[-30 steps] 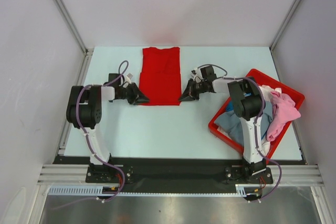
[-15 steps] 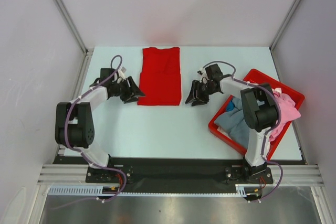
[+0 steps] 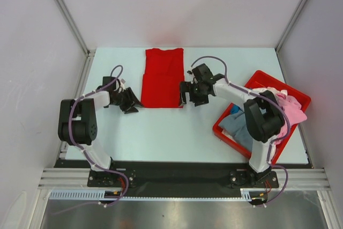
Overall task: Fold and stack the t-shirts
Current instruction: Fold the tshirt
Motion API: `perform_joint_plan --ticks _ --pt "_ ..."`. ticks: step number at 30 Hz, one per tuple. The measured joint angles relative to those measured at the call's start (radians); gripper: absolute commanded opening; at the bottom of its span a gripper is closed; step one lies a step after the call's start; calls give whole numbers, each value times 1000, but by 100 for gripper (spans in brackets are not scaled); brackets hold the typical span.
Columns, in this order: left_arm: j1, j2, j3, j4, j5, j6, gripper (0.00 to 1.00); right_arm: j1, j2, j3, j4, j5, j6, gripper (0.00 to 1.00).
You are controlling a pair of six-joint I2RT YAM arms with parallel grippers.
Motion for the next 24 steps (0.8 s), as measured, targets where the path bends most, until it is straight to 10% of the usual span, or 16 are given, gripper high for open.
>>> perform_joint_plan --ticks 9,24 --pt "22 62 2 70 40 -104 44 -111 -272 -269 158 -3 106 99" --pt "23 96 24 74 23 -181 41 -75 -41 -272 394 -145 398 84"
